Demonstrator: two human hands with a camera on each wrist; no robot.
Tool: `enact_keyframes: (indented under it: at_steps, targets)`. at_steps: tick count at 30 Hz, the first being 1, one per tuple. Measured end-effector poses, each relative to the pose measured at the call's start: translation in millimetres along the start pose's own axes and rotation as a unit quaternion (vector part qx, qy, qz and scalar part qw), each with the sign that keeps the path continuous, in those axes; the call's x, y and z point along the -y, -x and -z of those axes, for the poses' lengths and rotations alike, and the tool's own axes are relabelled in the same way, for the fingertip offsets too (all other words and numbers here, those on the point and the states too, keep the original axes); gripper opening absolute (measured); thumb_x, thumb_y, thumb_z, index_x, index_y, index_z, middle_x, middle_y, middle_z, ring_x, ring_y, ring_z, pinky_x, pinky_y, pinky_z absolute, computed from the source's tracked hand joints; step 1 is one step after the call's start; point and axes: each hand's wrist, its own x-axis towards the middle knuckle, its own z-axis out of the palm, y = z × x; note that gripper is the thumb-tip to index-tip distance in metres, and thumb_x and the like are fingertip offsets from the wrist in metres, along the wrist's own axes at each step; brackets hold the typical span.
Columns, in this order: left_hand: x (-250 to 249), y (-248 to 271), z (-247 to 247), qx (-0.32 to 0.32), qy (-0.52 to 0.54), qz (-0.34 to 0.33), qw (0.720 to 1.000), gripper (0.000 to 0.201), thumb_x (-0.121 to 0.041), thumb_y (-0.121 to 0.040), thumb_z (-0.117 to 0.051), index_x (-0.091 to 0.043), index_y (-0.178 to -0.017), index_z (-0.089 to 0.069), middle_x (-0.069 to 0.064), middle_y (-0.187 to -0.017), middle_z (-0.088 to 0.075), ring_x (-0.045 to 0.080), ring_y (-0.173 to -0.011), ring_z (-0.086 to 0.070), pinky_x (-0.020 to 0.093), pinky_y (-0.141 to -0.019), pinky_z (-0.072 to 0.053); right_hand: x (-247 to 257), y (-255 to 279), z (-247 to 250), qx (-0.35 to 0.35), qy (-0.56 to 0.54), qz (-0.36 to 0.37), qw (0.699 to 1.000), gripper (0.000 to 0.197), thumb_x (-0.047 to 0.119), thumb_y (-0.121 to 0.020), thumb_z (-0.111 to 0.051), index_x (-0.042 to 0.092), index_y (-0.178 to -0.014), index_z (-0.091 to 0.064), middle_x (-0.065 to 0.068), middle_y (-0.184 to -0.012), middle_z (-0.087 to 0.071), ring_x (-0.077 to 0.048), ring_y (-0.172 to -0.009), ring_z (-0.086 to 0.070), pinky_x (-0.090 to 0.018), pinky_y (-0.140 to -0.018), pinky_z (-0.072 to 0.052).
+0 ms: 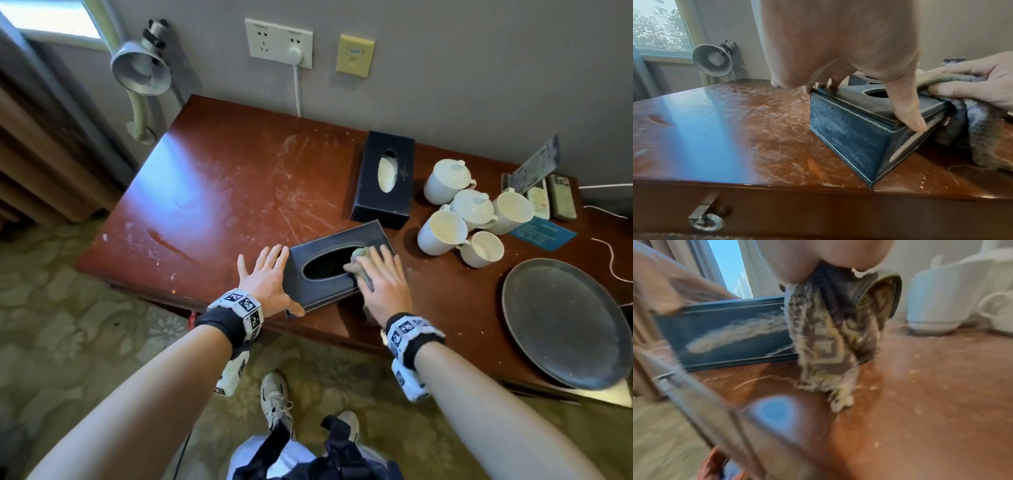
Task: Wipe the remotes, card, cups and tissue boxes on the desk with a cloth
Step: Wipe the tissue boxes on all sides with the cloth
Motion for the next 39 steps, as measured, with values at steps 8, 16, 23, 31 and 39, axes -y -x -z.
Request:
enact_keyframes:
  at_steps: [8,16,23,31,39]
  targets:
    - [-1.2,3.8,-5.5,-0.013,0.013,0.016,1.0,0.13,-0.066,-0.068,-0.076,-0.021,-0.158,0.007,-0.003,-0.166,0.008,0.019,-0.153,0.01,0.059,-0.118,0.01,40.0,-5.2,3.3,-0.001,-0.09,-0.139,0.986,0.06,0.041,-0.092,-0.055,0.012,-0.142,-0.039,-0.01,-0.16,-0.024,-0.025,-0.147,-0.018,-0.042,-0.119,-0.008]
    - [0.1,0.3,-7.3,-0.014,0.021,0.016,1.0,0.131,-0.066,-0.067,-0.077,-0.021,-0.158,0.006,-0.003,-0.166,0.008,0.019,-0.153,0.01,0.06,-0.117,0.013,26.7,-4.6,3.3,0.0,-0.113,-0.15,0.982,0.068,0.033,-0.097,-0.054,0.017,-0.155,-0.022,-0.007,-0.161,-0.021,-0.026,-0.149,-0.017,-0.04,-0.122,-0.008]
    - [1.5,0.9,-8.1,-0.024,0.028,0.007,0.999,0.13,-0.064,-0.067,-0.079,-0.02,-0.158,0.003,-0.002,-0.166,0.005,0.018,-0.153,0.008,0.056,-0.119,0.003,14.6,-18.4,-6.6,-0.103,-0.084,-0.2,0.971,0.041,0.022,-0.097,-0.048,0.019,-0.138,-0.047,-0.007,-0.153,-0.039,-0.028,-0.143,-0.028,-0.055,-0.113,-0.03]
    - [16.5,-1.3,-13.7,-0.034,0.027,-0.038,0.998,0.133,-0.069,-0.066,-0.076,-0.019,-0.158,0.006,-0.002,-0.166,0.007,0.017,-0.152,0.01,0.052,-0.12,-0.001,66.3,22.4,-30.7,-0.004,-0.094,0.063,0.994,0.041,0.03,-0.102,-0.044,0.014,-0.138,-0.055,-0.003,-0.151,-0.044,-0.014,-0.146,-0.025,-0.032,-0.121,-0.018]
    - [37.2,4.7,-26.3,-0.09,0.099,-0.056,0.989,0.14,-0.072,-0.06,-0.078,-0.02,-0.157,0.008,-0.004,-0.166,0.008,0.014,-0.151,0.016,0.05,-0.122,0.003,68.8,18.4,-34.5,-0.027,-0.096,0.054,0.994,0.039,0.024,-0.1,-0.048,0.008,-0.134,-0.058,-0.008,-0.146,-0.049,-0.026,-0.144,-0.031,-0.042,-0.12,-0.021]
